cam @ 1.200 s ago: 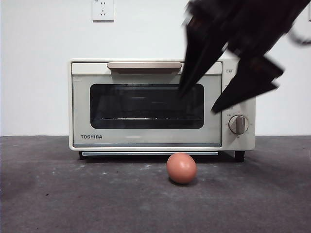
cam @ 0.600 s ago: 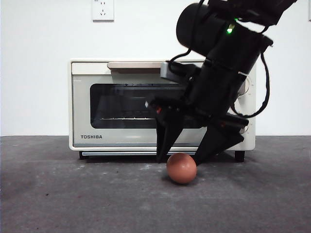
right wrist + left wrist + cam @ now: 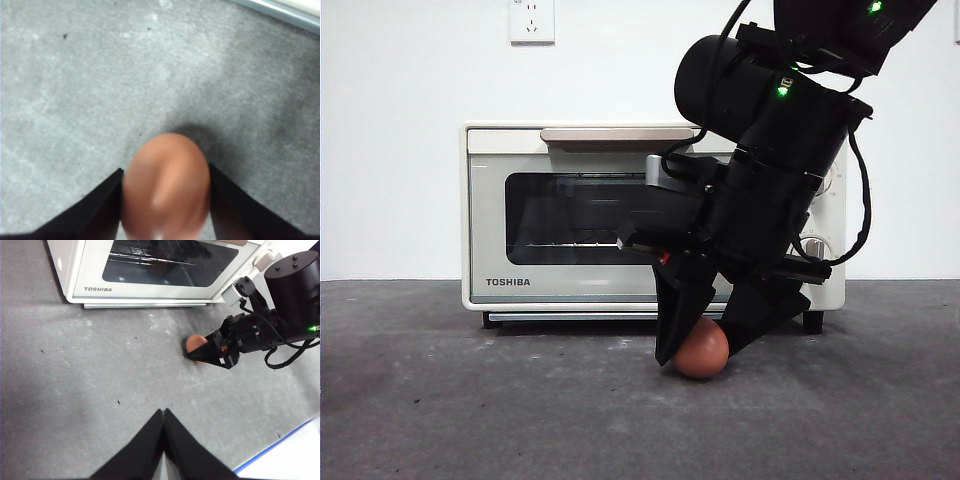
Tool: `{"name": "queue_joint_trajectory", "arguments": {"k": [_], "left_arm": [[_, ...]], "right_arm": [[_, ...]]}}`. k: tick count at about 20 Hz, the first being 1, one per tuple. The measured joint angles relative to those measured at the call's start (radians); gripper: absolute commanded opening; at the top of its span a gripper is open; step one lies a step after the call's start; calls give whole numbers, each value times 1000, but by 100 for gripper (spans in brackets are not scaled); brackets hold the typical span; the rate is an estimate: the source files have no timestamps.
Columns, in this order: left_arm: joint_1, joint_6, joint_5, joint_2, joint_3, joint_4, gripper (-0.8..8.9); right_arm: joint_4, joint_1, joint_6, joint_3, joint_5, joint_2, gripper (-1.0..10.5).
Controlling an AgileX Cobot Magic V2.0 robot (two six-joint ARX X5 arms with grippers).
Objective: Eggoven
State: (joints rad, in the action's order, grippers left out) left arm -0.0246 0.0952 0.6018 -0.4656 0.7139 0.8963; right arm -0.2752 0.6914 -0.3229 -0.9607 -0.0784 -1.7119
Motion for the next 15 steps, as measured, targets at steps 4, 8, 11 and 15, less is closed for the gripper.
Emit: {"name": "queue_joint_trajectory", "arguments": {"k": [4, 8, 11, 15], "left_arm": [[0, 12, 0, 0, 0, -47, 7], [-32, 60, 1, -54, 15, -147, 7], [-87, 79, 0, -154, 57, -241, 7], [-188, 103, -38, -335, 143, -417, 7]], "right_arm": [[-29, 3, 0, 0, -1, 19, 3], [-82, 13, 1, 0, -5, 177, 3], [-159, 27, 7, 0, -5, 342, 3], [-225, 29, 12, 0, 1, 552, 3]]}}
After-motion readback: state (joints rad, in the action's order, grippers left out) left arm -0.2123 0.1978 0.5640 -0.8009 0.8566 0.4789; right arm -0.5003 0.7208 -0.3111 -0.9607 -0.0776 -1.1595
